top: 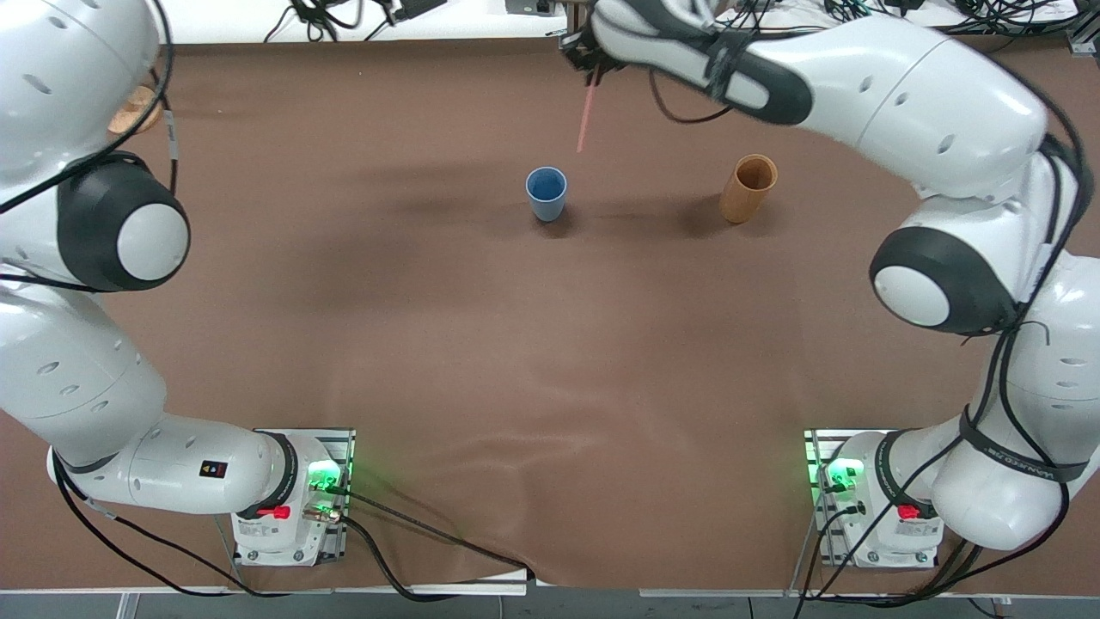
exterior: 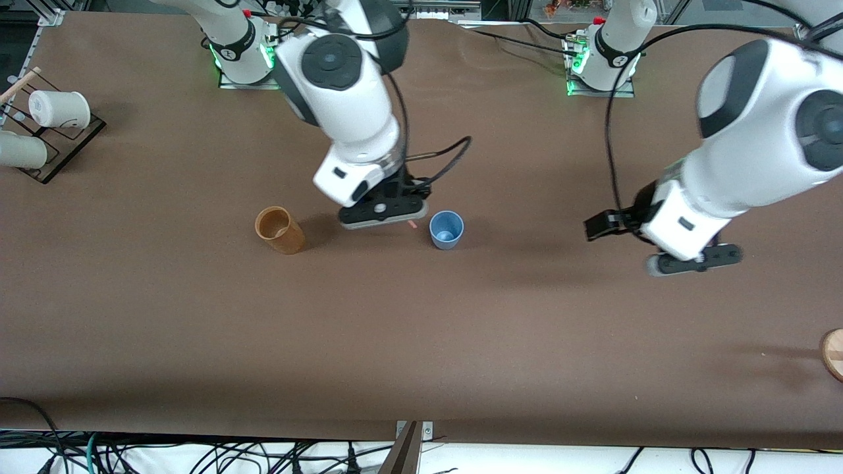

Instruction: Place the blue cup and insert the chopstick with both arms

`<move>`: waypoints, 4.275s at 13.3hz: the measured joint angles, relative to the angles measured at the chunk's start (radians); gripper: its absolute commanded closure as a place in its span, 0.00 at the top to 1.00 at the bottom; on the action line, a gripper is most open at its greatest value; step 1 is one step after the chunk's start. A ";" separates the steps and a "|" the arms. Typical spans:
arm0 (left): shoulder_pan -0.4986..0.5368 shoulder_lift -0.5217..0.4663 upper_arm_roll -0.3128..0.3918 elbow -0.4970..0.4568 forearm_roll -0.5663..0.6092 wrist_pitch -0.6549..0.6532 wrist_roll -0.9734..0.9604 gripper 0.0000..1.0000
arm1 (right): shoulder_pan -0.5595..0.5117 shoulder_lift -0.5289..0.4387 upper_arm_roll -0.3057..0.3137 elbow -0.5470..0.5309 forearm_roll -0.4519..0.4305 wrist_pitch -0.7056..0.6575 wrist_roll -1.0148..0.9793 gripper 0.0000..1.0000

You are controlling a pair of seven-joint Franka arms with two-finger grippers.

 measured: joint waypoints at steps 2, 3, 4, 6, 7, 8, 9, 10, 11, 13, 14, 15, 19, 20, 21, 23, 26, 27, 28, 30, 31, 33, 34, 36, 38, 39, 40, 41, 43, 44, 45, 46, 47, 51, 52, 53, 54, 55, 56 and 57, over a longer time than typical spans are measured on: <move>0.066 -0.029 0.001 -0.004 0.000 -0.030 0.017 1.00 | 0.044 0.029 -0.001 0.000 -0.012 0.044 0.070 0.00; 0.090 -0.046 0.004 -0.012 0.000 -0.042 0.048 1.00 | 0.059 0.039 -0.001 0.000 -0.027 0.058 0.095 0.00; 0.104 -0.064 0.020 -0.024 0.000 -0.058 0.090 1.00 | 0.070 0.048 -0.001 0.000 -0.044 0.068 0.115 0.00; 0.110 -0.100 0.081 -0.053 0.000 -0.091 0.192 1.00 | 0.078 0.063 -0.003 0.000 -0.075 0.089 0.123 0.00; 0.111 -0.115 0.107 -0.066 0.000 -0.107 0.231 1.00 | 0.077 0.068 -0.007 0.000 -0.083 0.104 0.123 0.00; 0.112 -0.128 0.129 -0.077 0.000 -0.120 0.258 1.00 | 0.077 0.070 -0.012 0.000 -0.086 0.113 0.123 0.00; 0.112 -0.138 0.148 -0.082 0.000 -0.135 0.284 1.00 | 0.076 0.072 -0.015 0.000 -0.087 0.116 0.123 0.00; 0.112 -0.148 0.164 -0.087 0.000 -0.149 0.308 1.00 | 0.076 0.076 -0.016 0.000 -0.087 0.117 0.124 0.00; 0.113 -0.158 0.177 -0.091 0.001 -0.160 0.332 1.00 | 0.077 0.082 -0.016 0.000 -0.087 0.117 0.124 0.00; 0.112 -0.176 0.187 -0.104 0.014 -0.172 0.382 1.00 | 0.079 0.098 -0.015 0.000 -0.087 0.117 0.124 0.00; 0.110 -0.188 0.187 -0.118 0.022 -0.172 0.400 1.00 | 0.080 0.104 -0.015 0.000 -0.086 0.116 0.124 0.00; 0.106 -0.204 0.186 -0.141 0.028 -0.170 0.411 1.00 | 0.080 0.108 -0.014 0.000 -0.086 0.114 0.124 0.00; 0.095 -0.283 0.180 -0.258 0.029 -0.128 0.419 1.00 | 0.081 0.108 -0.013 0.000 -0.086 0.104 0.124 1.00; 0.089 -0.295 0.178 -0.274 0.030 -0.124 0.422 1.00 | 0.081 0.108 -0.014 0.000 -0.086 0.104 0.124 1.00; 0.080 -0.302 0.178 -0.283 0.030 -0.114 0.426 1.00 | 0.079 0.108 -0.015 0.001 -0.086 0.100 0.124 1.00; 0.065 -0.305 0.176 -0.289 0.031 -0.105 0.435 1.00 | 0.073 0.104 -0.024 0.006 -0.087 0.054 0.124 1.00; 0.056 -0.305 0.175 -0.296 0.032 -0.099 0.441 1.00 | 0.044 0.088 -0.043 0.012 -0.087 -0.010 0.123 1.00; 0.055 -0.304 0.173 -0.297 0.032 -0.097 0.441 1.00 | 0.021 0.079 -0.050 0.014 -0.087 -0.023 0.115 1.00; 0.054 -0.304 0.171 -0.298 0.032 -0.096 0.441 1.00 | -0.013 0.066 -0.054 0.016 -0.082 -0.032 0.094 1.00; 0.055 -0.304 0.171 -0.299 0.032 -0.096 0.441 1.00 | -0.112 0.033 -0.056 0.018 0.000 -0.069 -0.020 1.00; 0.057 -0.304 0.172 -0.299 0.032 -0.095 0.441 1.00 | -0.161 0.016 -0.057 0.018 0.043 -0.095 -0.089 1.00; 0.059 -0.303 0.174 -0.301 0.032 -0.095 0.442 1.00 | -0.227 -0.013 -0.074 0.018 0.073 -0.191 -0.190 1.00; 0.060 -0.302 0.174 -0.301 0.032 -0.095 0.443 1.00 | -0.242 -0.030 -0.096 0.013 0.080 -0.233 -0.236 1.00; 0.060 -0.299 0.174 -0.302 0.032 -0.095 0.443 1.00 | -0.275 -0.101 -0.119 -0.058 0.083 -0.272 -0.307 1.00; 0.060 -0.297 0.174 -0.303 0.032 -0.094 0.443 1.00 | -0.345 -0.229 -0.120 -0.197 0.083 -0.286 -0.424 1.00; 0.060 -0.297 0.174 -0.303 0.032 -0.094 0.443 1.00 | -0.391 -0.302 -0.116 -0.276 0.083 -0.291 -0.475 1.00; 0.060 -0.296 0.174 -0.303 0.032 -0.094 0.443 1.00 | -0.444 -0.378 -0.097 -0.355 0.080 -0.292 -0.513 1.00; 0.060 -0.296 0.173 -0.303 0.032 -0.094 0.443 1.00 | -0.492 -0.445 -0.068 -0.422 0.073 -0.293 -0.533 1.00; 0.059 -0.296 0.173 -0.303 0.032 -0.094 0.443 1.00 | -0.540 -0.562 -0.025 -0.535 0.041 -0.293 -0.554 1.00; 0.059 -0.295 0.173 -0.303 0.032 -0.094 0.443 1.00 | -0.540 -0.602 -0.015 -0.571 0.032 -0.293 -0.556 1.00; 0.059 -0.295 0.173 -0.303 0.032 -0.094 0.443 1.00 | -0.540 -0.624 -0.007 -0.588 0.026 -0.293 -0.556 1.00; 0.059 -0.295 0.173 -0.303 0.032 -0.094 0.443 1.00 | -0.540 -0.634 -0.001 -0.590 0.023 -0.293 -0.556 1.00; 0.059 -0.295 0.173 -0.303 0.032 -0.094 0.443 1.00 | -0.540 -0.636 0.003 -0.590 0.022 -0.293 -0.556 1.00; 0.059 -0.295 0.173 -0.303 0.032 -0.094 0.443 1.00 | -0.540 -0.636 0.003 -0.587 0.014 -0.297 -0.556 1.00; 0.059 -0.295 0.173 -0.303 0.032 -0.094 0.443 1.00 | -0.540 -0.636 0.003 -0.587 0.013 -0.299 -0.557 1.00; 0.059 -0.295 0.173 -0.303 0.032 -0.094 0.443 1.00 | -0.540 -0.636 0.003 -0.586 0.013 -0.300 -0.557 1.00; 0.059 -0.295 0.173 -0.303 0.032 -0.094 0.443 1.00 | -0.540 -0.636 0.003 -0.585 0.013 -0.301 -0.557 1.00; 0.059 -0.295 0.173 -0.303 0.032 -0.094 0.443 1.00 | -0.540 -0.636 0.003 -0.585 0.013 -0.301 -0.557 1.00; 0.059 -0.295 0.173 -0.303 0.032 -0.094 0.443 1.00 | -0.540 -0.636 0.003 -0.585 0.012 -0.302 -0.558 1.00; 0.059 -0.295 0.173 -0.303 0.032 -0.094 0.443 1.00 | -0.540 -0.636 0.003 -0.585 0.012 -0.303 -0.558 1.00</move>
